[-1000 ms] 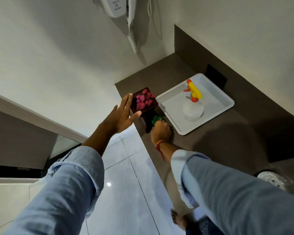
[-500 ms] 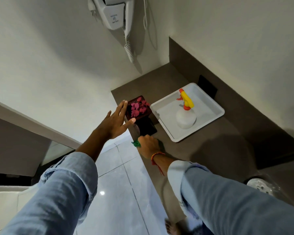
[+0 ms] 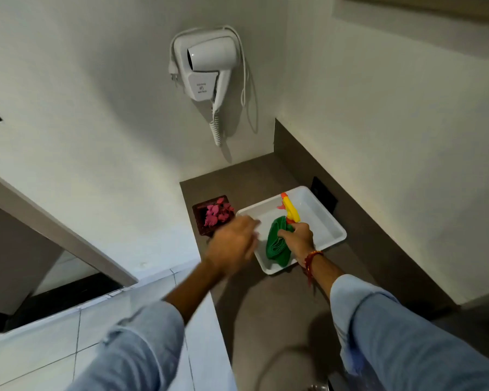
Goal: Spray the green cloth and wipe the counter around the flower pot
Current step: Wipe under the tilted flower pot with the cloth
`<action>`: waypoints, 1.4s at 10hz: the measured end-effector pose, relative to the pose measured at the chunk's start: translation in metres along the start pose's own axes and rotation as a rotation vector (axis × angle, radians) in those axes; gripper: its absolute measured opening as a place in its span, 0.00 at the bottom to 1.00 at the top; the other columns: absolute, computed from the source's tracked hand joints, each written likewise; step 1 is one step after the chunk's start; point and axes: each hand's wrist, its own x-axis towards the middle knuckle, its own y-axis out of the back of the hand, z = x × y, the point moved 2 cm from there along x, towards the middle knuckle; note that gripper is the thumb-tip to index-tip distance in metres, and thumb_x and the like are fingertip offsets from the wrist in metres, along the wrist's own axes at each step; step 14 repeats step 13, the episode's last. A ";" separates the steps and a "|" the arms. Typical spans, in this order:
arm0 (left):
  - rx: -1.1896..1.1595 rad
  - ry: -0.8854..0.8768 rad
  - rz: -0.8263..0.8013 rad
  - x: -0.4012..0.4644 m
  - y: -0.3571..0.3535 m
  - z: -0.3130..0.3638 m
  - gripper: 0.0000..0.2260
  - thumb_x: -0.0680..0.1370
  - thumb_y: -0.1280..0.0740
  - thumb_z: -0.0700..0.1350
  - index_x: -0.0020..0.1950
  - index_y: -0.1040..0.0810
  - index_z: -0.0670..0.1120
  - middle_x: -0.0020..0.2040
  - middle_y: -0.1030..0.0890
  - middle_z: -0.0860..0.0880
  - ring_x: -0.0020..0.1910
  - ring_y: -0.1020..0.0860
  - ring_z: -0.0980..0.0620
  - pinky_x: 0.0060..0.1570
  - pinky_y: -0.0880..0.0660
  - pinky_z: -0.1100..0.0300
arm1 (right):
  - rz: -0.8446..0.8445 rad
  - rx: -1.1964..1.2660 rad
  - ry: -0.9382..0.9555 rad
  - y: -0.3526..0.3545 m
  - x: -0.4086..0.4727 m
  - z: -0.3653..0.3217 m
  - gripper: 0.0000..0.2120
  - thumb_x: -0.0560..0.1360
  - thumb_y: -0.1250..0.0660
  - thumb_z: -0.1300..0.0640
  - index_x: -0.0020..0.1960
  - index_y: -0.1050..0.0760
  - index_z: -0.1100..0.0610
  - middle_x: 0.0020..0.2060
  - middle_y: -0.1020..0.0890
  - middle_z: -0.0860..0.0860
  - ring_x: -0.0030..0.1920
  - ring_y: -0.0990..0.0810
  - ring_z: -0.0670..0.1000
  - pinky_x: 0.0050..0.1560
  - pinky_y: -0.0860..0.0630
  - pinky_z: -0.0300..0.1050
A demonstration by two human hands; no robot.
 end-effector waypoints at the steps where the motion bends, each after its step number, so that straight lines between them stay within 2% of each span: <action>1: -0.062 0.217 -0.207 0.001 -0.054 0.029 0.26 0.78 0.40 0.59 0.70 0.31 0.45 0.63 0.24 0.44 0.59 0.24 0.47 0.55 0.22 0.50 | 0.007 -0.092 0.065 0.002 0.004 -0.011 0.10 0.73 0.29 0.64 0.53 0.19 0.65 0.51 0.15 0.61 0.54 0.17 0.60 0.48 0.23 0.42; 2: -0.231 0.480 -0.254 0.013 -0.088 0.034 0.28 0.74 0.33 0.61 0.67 0.28 0.45 0.60 0.24 0.45 0.57 0.26 0.46 0.56 0.24 0.50 | -0.002 -0.139 0.081 -0.003 0.005 -0.014 0.09 0.73 0.29 0.62 0.53 0.18 0.63 0.50 0.15 0.60 0.53 0.17 0.59 0.46 0.27 0.39; 3: -0.391 0.623 -0.187 0.024 -0.103 0.037 0.26 0.72 0.28 0.56 0.64 0.26 0.43 0.58 0.22 0.43 0.56 0.23 0.44 0.55 0.22 0.48 | -0.025 -0.085 0.076 -0.007 0.006 -0.010 0.11 0.73 0.28 0.57 0.54 0.18 0.61 0.50 0.15 0.56 0.52 0.17 0.56 0.49 0.27 0.38; 4: -0.487 0.722 -0.140 0.022 -0.117 0.031 0.18 0.74 0.28 0.45 0.59 0.26 0.40 0.55 0.19 0.41 0.53 0.20 0.42 0.51 0.20 0.47 | -0.124 0.031 0.052 -0.007 0.009 0.003 0.16 0.74 0.30 0.45 0.52 0.17 0.57 0.49 0.14 0.54 0.52 0.17 0.54 0.54 0.21 0.45; 5: -0.633 0.930 -0.034 0.019 -0.127 0.019 0.14 0.78 0.34 0.39 0.63 0.27 0.38 0.59 0.19 0.39 0.58 0.20 0.40 0.56 0.21 0.47 | -0.228 0.071 0.033 -0.005 0.018 0.016 0.19 0.79 0.37 0.45 0.57 0.20 0.59 0.55 0.16 0.59 0.57 0.18 0.59 0.62 0.22 0.60; 6: -0.743 1.071 0.038 0.019 -0.127 0.011 0.15 0.78 0.35 0.38 0.64 0.26 0.38 0.58 0.20 0.40 0.55 0.21 0.43 0.54 0.22 0.51 | -0.241 -0.002 0.072 -0.005 0.023 0.021 0.16 0.81 0.40 0.52 0.55 0.20 0.62 0.54 0.16 0.60 0.57 0.18 0.60 0.62 0.22 0.58; 7: -0.802 1.118 0.075 0.020 -0.130 0.005 0.15 0.79 0.36 0.38 0.65 0.27 0.38 0.56 0.20 0.42 0.54 0.21 0.44 0.52 0.22 0.51 | -0.238 -0.132 0.145 -0.009 0.028 0.018 0.14 0.80 0.39 0.57 0.52 0.20 0.66 0.49 0.16 0.62 0.53 0.19 0.61 0.56 0.22 0.54; 8: -0.927 1.218 0.152 0.021 -0.135 -0.001 0.14 0.79 0.37 0.35 0.65 0.26 0.36 0.58 0.20 0.39 0.54 0.22 0.44 0.55 0.22 0.49 | -0.246 -0.169 0.148 -0.012 0.034 0.019 0.14 0.81 0.39 0.56 0.57 0.21 0.65 0.54 0.17 0.62 0.56 0.20 0.61 0.56 0.24 0.49; 9: -1.097 1.267 0.138 0.028 -0.139 -0.001 0.16 0.77 0.38 0.31 0.64 0.25 0.34 0.60 0.20 0.37 0.54 0.20 0.42 0.52 0.20 0.52 | -0.316 -0.196 0.042 -0.009 0.044 0.028 0.17 0.82 0.40 0.56 0.65 0.24 0.65 0.59 0.19 0.63 0.61 0.21 0.63 0.62 0.25 0.51; 10: -0.958 1.121 -0.026 0.033 -0.141 0.006 0.13 0.77 0.37 0.33 0.61 0.27 0.39 0.60 0.20 0.37 0.50 0.19 0.46 0.43 0.19 0.61 | -0.351 -0.116 -0.025 -0.005 0.052 0.035 0.16 0.81 0.39 0.62 0.66 0.25 0.67 0.61 0.20 0.65 0.63 0.22 0.64 0.67 0.26 0.57; 11: -0.571 0.923 -0.153 0.034 -0.142 0.012 0.22 0.76 0.34 0.38 0.68 0.36 0.41 0.60 0.22 0.39 0.58 0.21 0.40 0.56 0.21 0.46 | -0.286 -0.289 0.033 -0.002 0.056 0.035 0.16 0.79 0.36 0.63 0.66 0.25 0.65 0.60 0.19 0.63 0.62 0.22 0.63 0.65 0.25 0.54; 12: -0.302 0.852 -0.171 0.031 -0.140 0.016 0.27 0.75 0.31 0.39 0.71 0.38 0.42 0.64 0.25 0.38 0.62 0.24 0.39 0.60 0.23 0.43 | -0.324 -0.498 0.083 -0.002 0.053 0.037 0.18 0.78 0.33 0.59 0.66 0.27 0.64 0.61 0.20 0.63 0.61 0.21 0.63 0.64 0.24 0.55; 13: -0.156 0.775 -0.208 0.033 -0.130 0.022 0.27 0.75 0.31 0.41 0.72 0.37 0.41 0.66 0.26 0.37 0.64 0.26 0.37 0.61 0.25 0.43 | -0.330 -0.804 0.205 0.001 0.045 0.031 0.16 0.78 0.33 0.55 0.61 0.25 0.63 0.57 0.19 0.62 0.58 0.20 0.63 0.59 0.21 0.57; 14: -0.156 0.775 -0.208 0.033 -0.130 0.022 0.27 0.75 0.31 0.41 0.72 0.37 0.41 0.66 0.26 0.37 0.64 0.26 0.37 0.61 0.25 0.43 | -0.330 -0.804 0.205 0.001 0.045 0.031 0.16 0.78 0.33 0.55 0.61 0.25 0.63 0.57 0.19 0.62 0.58 0.20 0.63 0.59 0.21 0.57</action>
